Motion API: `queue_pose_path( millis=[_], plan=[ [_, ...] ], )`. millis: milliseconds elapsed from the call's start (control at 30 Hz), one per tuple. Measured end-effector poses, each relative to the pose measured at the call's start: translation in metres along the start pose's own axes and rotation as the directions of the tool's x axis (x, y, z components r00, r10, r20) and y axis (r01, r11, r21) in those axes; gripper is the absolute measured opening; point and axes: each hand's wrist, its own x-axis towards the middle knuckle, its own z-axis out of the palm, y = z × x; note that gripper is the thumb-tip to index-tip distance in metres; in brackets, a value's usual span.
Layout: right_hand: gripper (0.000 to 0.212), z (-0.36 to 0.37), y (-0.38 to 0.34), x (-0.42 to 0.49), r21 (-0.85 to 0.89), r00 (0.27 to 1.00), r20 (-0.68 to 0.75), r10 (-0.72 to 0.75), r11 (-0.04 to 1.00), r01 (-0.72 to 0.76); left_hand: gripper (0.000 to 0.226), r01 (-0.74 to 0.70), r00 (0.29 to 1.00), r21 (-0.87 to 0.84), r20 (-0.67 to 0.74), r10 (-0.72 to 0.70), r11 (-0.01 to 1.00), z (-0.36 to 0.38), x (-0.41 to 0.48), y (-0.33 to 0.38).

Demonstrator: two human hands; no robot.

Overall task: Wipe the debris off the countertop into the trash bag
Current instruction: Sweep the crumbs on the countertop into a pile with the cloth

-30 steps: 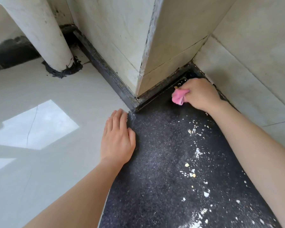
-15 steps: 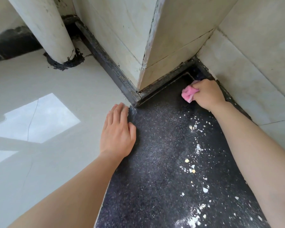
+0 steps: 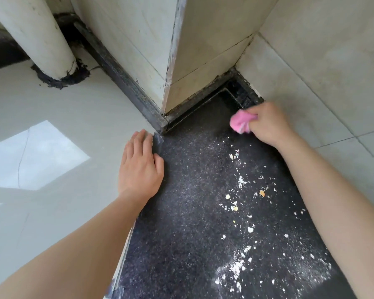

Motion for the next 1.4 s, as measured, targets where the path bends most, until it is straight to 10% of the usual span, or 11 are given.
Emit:
queue_pose_path(
  millis=[167,300,533,867,1067,1400],
  plan=[
    [0.030,0.037,-0.028,0.054,-0.243,0.964,-0.040,-0.263,0.938,0.246,0.050,0.006,1.000,-0.003,0.003,-0.006,1.000,0.002,0.002,0.000],
    [0.065,0.050,-0.003,0.043,-0.275,0.989,0.034,-0.146,0.950,0.150,0.049,0.007,1.000,-0.007,0.003,-0.007,1.000,0.003,0.002,0.000],
    [0.067,0.055,0.041,-0.036,-0.264,0.995,-0.058,0.078,0.960,-0.090,0.049,0.005,1.000,-0.002,0.014,-0.005,1.000,0.002,0.002,-0.001],
    [0.020,0.018,0.048,-0.145,-0.366,0.892,0.127,0.434,0.856,-0.365,0.050,0.015,0.999,-0.049,0.036,-0.013,0.999,-0.004,0.000,0.004],
    [0.025,0.002,-0.006,-0.064,-0.038,0.973,-0.132,0.190,0.980,-0.197,0.049,0.011,0.999,-0.032,0.036,-0.010,0.999,-0.002,0.001,0.003],
    [0.047,0.079,-0.002,-0.039,-0.190,0.997,0.049,-0.054,0.980,0.063,0.047,0.008,1.000,-0.018,0.012,-0.008,1.000,0.002,0.002,0.002]
  ],
)
